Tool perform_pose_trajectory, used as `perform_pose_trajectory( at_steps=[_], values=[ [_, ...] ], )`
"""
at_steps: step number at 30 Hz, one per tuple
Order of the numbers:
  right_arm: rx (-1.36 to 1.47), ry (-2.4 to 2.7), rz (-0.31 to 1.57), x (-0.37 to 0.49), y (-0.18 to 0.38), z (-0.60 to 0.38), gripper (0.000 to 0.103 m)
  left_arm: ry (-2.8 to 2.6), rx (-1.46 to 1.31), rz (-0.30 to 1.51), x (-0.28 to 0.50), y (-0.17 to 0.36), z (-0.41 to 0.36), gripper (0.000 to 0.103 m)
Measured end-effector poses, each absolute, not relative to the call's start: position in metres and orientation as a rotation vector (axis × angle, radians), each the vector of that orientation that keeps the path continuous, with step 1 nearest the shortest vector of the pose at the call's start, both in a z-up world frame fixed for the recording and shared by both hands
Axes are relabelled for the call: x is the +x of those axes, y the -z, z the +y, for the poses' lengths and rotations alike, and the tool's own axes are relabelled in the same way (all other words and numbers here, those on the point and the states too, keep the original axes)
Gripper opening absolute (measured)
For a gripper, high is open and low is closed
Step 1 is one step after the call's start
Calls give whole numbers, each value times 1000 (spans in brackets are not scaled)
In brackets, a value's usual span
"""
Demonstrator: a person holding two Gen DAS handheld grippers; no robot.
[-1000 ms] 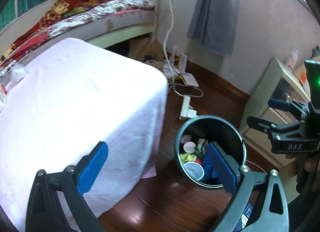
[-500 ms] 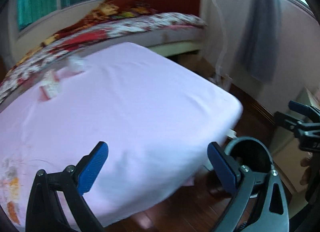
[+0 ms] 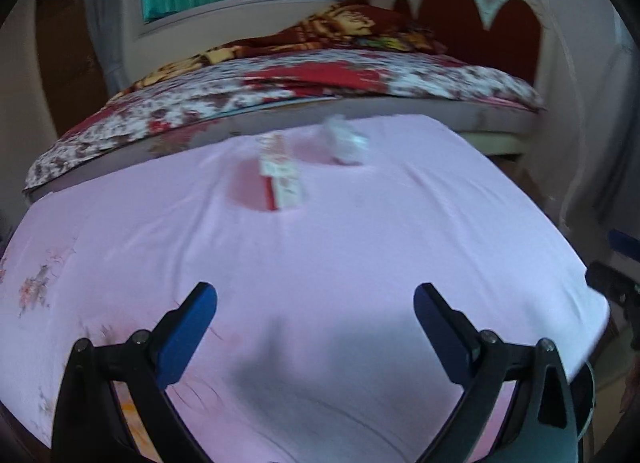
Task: Collect trash
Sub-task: 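Move both empty grippers back toward the carton and plastic bag on the bed, then grasp the white milk carton with the left gripper while the right gripper grasps the plastic bag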
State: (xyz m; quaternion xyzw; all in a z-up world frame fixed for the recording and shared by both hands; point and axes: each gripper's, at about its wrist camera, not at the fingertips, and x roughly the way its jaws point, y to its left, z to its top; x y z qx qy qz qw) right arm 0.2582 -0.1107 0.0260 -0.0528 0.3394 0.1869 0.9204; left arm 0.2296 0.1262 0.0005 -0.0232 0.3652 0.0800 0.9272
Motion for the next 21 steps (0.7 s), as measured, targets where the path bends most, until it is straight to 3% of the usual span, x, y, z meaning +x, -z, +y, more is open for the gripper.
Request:
perform_pose_trajectory(
  at_steps=[2, 14, 17, 18, 19, 21],
  values=[
    [-127, -409, 700, 278, -24, -94, 103, -177, -81, 769, 248, 5, 143, 87],
    [-181, -459, 749, 406, -2, -32, 103, -178, -197, 813, 351, 30, 178, 80],
    [-190, -466, 760, 428, 2, -21, 101, -174, -221, 832, 372, 37, 185, 70],
    [-192, -471, 766, 435, 3, -17, 101, -171, -233, 841, 379, 40, 189, 63],
    [-196, -479, 771, 442, 5, -12, 100, -164, -240, 846, 385, 42, 193, 43],
    [-205, -493, 784, 453, 9, 0, 98, -140, -280, 851, 394, 45, 207, 38]
  ],
)
